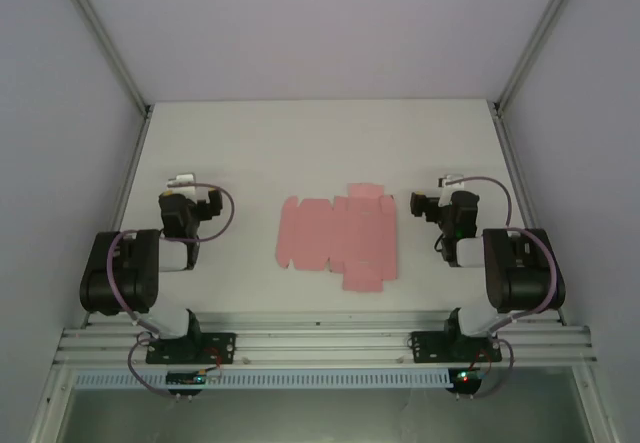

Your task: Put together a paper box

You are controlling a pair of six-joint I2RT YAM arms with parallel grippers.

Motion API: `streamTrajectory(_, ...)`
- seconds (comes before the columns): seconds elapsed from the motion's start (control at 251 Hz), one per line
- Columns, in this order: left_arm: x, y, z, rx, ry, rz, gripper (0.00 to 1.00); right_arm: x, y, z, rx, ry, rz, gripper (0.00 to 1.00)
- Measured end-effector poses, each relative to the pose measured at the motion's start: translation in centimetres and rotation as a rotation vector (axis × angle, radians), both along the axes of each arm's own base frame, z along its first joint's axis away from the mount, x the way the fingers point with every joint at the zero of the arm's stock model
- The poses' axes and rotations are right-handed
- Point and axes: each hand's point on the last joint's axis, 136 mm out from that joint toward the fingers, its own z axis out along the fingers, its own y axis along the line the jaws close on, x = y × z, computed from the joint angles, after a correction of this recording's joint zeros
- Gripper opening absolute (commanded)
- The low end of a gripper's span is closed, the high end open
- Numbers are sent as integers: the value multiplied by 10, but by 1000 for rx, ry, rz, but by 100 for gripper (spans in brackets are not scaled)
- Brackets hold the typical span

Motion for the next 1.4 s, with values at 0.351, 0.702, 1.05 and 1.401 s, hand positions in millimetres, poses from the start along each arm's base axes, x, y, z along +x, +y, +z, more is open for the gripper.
streamTrajectory(0.351,0,0,0,0,0,0,100,0,0,0,1,0,0,99)
streamTrajectory(0.702,0,0,0,0,0,0,100,0,0,0,2,0,2,99)
streamTrajectory(1.05,-4,2,49,-26,-20,24,99,-5,-11,46,-22,-65,-79,100)
streamTrajectory(1.401,-6,-84,78,-274,123,-184,100,-4,78,159,5,-24,59,97)
